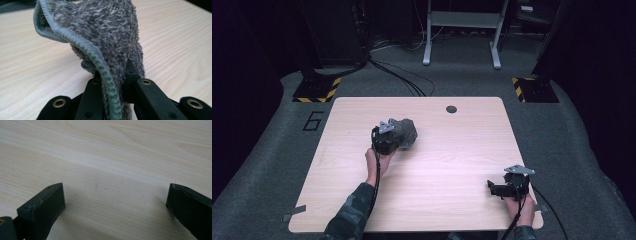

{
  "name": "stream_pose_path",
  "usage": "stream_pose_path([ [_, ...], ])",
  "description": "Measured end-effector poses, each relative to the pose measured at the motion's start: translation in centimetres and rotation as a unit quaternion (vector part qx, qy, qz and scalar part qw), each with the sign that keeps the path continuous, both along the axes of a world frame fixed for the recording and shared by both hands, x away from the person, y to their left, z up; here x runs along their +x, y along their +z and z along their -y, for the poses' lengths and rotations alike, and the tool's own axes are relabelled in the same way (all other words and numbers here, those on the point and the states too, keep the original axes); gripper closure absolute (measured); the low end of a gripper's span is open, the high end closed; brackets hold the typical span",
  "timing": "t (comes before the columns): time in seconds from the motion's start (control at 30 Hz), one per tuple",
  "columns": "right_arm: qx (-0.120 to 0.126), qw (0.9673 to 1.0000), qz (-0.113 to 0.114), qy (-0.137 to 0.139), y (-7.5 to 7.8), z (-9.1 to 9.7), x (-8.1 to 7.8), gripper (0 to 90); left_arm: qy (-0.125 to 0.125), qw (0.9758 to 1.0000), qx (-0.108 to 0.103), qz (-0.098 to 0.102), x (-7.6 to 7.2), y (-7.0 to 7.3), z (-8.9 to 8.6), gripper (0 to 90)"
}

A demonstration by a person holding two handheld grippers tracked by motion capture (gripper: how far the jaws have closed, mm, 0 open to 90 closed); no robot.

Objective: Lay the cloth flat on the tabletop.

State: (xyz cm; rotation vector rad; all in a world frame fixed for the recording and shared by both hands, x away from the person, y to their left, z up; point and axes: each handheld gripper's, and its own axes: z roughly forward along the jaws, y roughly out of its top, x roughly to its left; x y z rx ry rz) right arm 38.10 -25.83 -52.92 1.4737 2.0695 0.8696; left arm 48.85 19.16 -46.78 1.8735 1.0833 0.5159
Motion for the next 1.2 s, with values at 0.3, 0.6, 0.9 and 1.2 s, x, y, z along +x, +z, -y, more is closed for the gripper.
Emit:
stream_pose_path([
  [0.3, 0.0, 1.0, 0.0, -0.001, 0.0, 0.0, 0.0, 1.6, -0.036, 0.9991, -0.005, 0.021, -3.9, 2.3, 0.2, 82.2],
  [0.6, 0.0, 1.0, 0.0, -0.001, 0.0, 0.0, 0.0, 1.6, -0.072, 0.9973, -0.007, 0.01, -7.3, 1.8, 1.9, 81.7],
  [0.9, 0.0, 1.0, -0.001, -0.001, 0.0, 0.0, 0.0, 1.6, -0.106, 0.9935, -0.02, -0.037, -9.4, -0.6, 4.8, 80.6],
  [1.2, 0.0, 1.0, -0.001, -0.002, 0.0, 0.0, 0.0, 1.6, -0.114, 0.9908, 0.001, -0.073, -9.6, -3.5, 6.8, 59.1],
])
